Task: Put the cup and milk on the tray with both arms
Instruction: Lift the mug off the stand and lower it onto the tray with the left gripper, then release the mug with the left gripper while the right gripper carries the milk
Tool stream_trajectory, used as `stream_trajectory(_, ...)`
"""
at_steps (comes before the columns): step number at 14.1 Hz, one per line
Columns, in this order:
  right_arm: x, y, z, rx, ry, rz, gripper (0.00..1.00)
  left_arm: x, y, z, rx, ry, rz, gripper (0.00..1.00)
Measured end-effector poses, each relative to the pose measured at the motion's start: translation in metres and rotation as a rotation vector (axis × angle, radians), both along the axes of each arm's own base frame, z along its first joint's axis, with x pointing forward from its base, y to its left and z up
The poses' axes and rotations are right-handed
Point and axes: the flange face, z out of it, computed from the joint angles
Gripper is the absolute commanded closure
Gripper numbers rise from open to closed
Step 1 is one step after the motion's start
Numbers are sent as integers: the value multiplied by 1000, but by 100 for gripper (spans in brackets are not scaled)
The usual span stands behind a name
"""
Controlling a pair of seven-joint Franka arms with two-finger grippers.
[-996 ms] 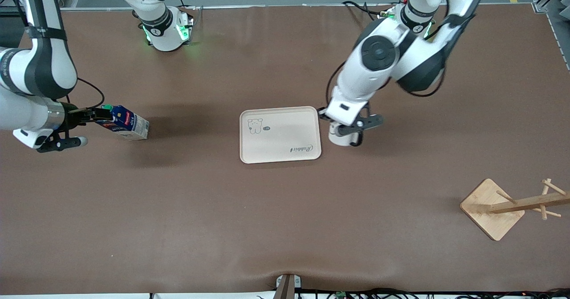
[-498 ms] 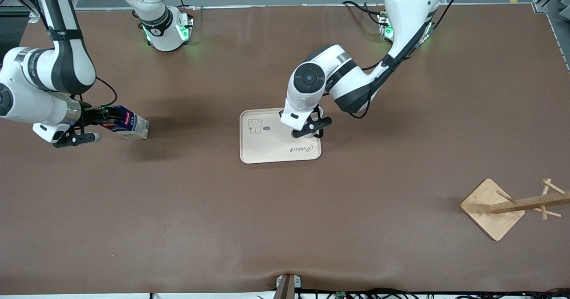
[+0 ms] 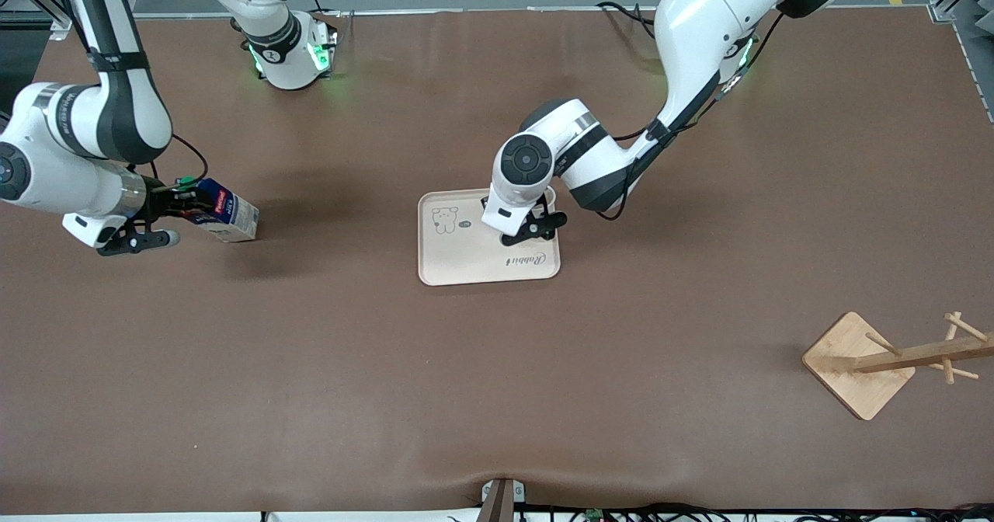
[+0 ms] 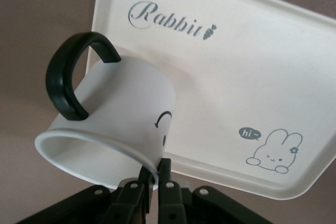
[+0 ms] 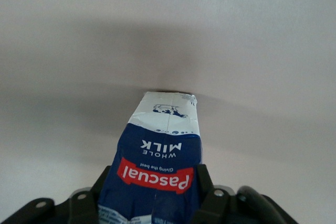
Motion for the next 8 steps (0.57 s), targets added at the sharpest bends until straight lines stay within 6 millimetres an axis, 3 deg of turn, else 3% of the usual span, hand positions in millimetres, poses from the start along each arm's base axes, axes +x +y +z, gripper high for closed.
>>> stream_trajectory(2,11,-1,34,3,25,1,88,-3,-4,-2,0,4,-6,100)
stream_trajectory(3,17,-1,52,4,27,3,88,-3,-5,-3,-1,5,-7,92)
stream_trajectory(4,22,0,70,4,25,6,88,-3,-5,-3,-1,5,-6,77)
stream_trajectory(5,26,4,86,3,20,14,88,-2,-5,-2,-1,5,-6,35)
stream_trajectory(6,31,9,101,2,8,24,88,-2,-5,-2,-1,5,-6,0)
stream_trajectory(8,39,26,122,2,-15,56,88,-1,-5,-1,-2,4,-6,0)
